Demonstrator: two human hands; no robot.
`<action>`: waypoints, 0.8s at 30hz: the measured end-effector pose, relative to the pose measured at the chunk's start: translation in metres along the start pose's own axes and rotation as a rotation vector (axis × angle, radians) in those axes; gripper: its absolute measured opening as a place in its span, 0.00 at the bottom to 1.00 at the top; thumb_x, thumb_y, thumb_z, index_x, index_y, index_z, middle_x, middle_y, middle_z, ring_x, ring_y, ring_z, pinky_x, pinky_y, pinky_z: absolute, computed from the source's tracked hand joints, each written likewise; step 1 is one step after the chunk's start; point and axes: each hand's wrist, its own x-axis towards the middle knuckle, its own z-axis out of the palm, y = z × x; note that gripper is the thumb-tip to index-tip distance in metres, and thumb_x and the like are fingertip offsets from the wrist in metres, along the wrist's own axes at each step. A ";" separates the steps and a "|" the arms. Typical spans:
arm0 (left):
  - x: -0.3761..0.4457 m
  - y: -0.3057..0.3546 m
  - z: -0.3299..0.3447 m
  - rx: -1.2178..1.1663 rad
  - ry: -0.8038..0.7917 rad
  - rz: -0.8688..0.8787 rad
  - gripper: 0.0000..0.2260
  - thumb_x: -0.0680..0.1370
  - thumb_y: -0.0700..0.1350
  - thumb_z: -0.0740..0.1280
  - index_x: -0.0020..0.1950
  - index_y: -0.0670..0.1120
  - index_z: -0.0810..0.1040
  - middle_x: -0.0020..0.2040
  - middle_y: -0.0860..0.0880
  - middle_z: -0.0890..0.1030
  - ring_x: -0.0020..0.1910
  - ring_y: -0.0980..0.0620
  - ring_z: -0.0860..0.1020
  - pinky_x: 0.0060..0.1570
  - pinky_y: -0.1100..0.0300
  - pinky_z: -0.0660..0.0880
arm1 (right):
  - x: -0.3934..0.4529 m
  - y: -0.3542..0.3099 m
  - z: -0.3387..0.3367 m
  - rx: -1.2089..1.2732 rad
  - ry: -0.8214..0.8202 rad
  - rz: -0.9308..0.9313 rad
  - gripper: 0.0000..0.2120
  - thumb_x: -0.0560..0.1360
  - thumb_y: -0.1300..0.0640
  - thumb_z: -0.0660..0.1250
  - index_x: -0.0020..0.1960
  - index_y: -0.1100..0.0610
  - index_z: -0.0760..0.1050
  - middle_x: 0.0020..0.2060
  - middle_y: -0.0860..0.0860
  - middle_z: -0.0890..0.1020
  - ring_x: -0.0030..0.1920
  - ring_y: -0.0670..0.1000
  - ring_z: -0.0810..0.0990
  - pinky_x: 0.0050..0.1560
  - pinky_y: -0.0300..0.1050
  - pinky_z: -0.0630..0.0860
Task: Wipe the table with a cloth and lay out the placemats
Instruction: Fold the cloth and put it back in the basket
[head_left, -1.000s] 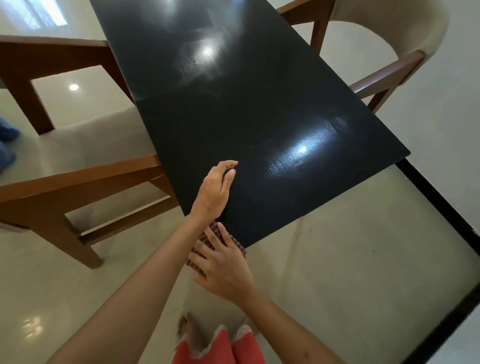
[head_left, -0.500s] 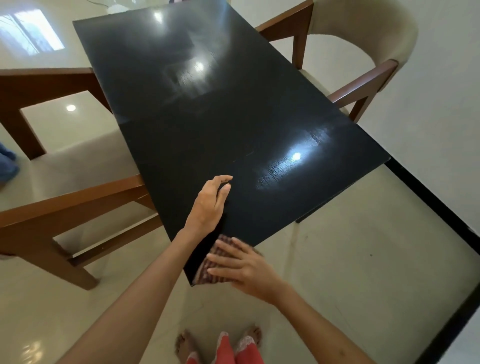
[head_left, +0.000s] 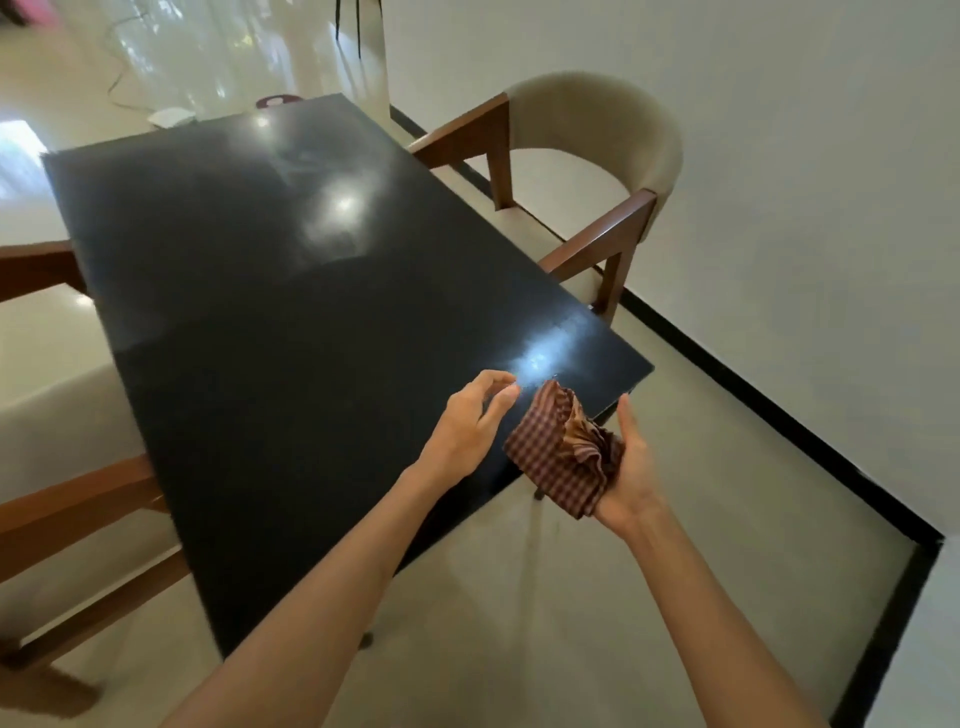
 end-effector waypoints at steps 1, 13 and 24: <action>0.008 0.006 0.006 -0.007 -0.010 -0.006 0.12 0.82 0.50 0.59 0.62 0.48 0.74 0.54 0.56 0.78 0.55 0.60 0.76 0.54 0.70 0.72 | 0.002 -0.007 -0.002 0.017 -0.045 -0.006 0.34 0.74 0.35 0.65 0.66 0.62 0.75 0.62 0.61 0.78 0.65 0.62 0.75 0.69 0.61 0.67; 0.139 0.047 0.075 0.028 -0.122 -0.134 0.20 0.78 0.42 0.66 0.68 0.49 0.67 0.56 0.49 0.76 0.50 0.55 0.77 0.37 0.70 0.75 | 0.058 -0.126 -0.027 -0.179 -0.087 -0.044 0.28 0.64 0.75 0.66 0.64 0.64 0.72 0.51 0.58 0.83 0.50 0.56 0.83 0.45 0.47 0.81; 0.295 0.063 0.131 -0.017 -0.099 -0.122 0.20 0.76 0.40 0.69 0.64 0.53 0.68 0.52 0.55 0.74 0.48 0.56 0.77 0.37 0.68 0.75 | 0.164 -0.260 -0.064 -0.182 0.057 -0.037 0.24 0.72 0.47 0.69 0.65 0.55 0.73 0.60 0.58 0.80 0.61 0.59 0.78 0.63 0.59 0.73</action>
